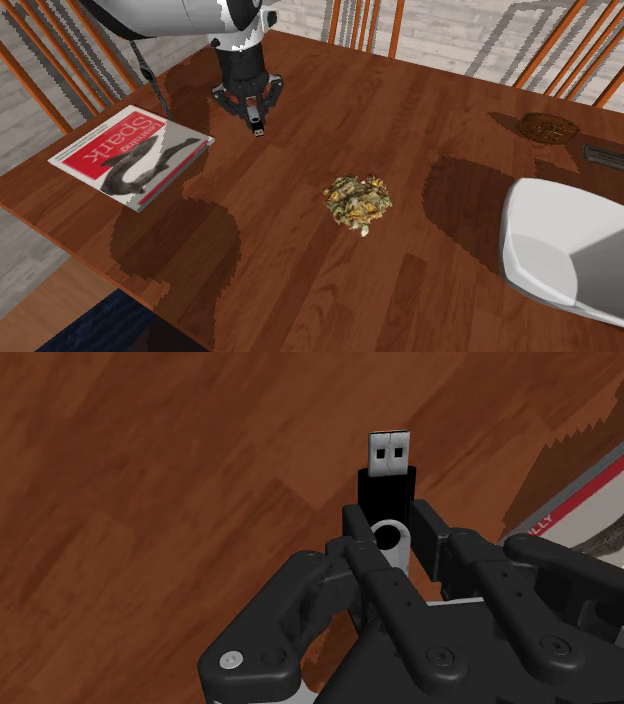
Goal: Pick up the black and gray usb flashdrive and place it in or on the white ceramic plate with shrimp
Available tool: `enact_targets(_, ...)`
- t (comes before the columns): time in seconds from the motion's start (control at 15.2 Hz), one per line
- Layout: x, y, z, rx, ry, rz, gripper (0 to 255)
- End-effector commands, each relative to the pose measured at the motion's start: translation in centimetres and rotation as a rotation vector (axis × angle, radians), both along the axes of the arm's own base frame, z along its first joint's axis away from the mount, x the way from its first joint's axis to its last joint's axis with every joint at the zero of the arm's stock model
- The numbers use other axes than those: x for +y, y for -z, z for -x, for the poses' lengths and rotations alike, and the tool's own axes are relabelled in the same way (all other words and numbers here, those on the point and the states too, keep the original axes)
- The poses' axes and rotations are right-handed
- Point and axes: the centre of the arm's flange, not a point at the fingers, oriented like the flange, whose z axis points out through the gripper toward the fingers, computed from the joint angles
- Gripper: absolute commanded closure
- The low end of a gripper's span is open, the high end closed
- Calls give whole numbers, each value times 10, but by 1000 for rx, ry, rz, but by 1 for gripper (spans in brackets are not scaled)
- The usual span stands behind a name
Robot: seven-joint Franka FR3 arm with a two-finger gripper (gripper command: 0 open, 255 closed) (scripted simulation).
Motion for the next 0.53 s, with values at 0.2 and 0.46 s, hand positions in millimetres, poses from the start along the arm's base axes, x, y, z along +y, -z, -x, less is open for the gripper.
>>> enact_targets(0.2,-67,-1,5,0,0,0,255)
enact_targets(0.46,-120,-2,7,0,0,0,255)
